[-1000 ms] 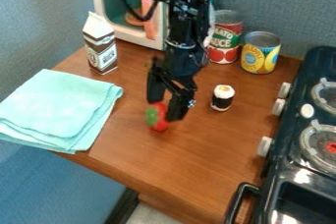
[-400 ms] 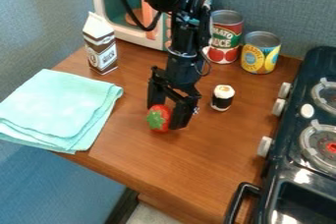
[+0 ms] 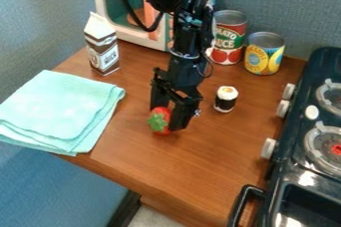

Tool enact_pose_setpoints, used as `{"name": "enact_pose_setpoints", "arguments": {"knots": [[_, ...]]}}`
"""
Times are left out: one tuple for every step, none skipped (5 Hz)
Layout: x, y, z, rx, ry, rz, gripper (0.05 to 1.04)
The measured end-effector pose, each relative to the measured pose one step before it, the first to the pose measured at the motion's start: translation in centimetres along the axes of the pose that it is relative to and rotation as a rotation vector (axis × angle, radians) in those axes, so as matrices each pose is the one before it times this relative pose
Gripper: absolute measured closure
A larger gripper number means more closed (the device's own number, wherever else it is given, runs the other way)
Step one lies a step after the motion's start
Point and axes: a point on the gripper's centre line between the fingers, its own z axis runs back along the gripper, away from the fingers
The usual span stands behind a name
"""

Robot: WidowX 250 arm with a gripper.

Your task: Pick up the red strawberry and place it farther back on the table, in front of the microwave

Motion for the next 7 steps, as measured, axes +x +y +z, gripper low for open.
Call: {"name": "enact_pose_setpoints", "arguments": {"knots": [[-0.128,0.320,0.074,-0.0183,-0.0084,0.0027,0.293],[0.514,0.509,1.539,0.0059,-0.0397,0.0113,0.293],[1.273,0.963,3.142,0.0166,-0.0830,0.0092,0.293],[0.993,2.085,2.322,0.0191,-0.0686,0.0383,0.293],[1.299,1.086,-0.963,0.0151,-0.0025,0.0192,0.293],[0.648,0.770,-0.691,0.0213,-0.0217,0.0243,0.293],[0.311,0.820,-1.020,0.0146,-0.0172,0.0301,0.293]]}}
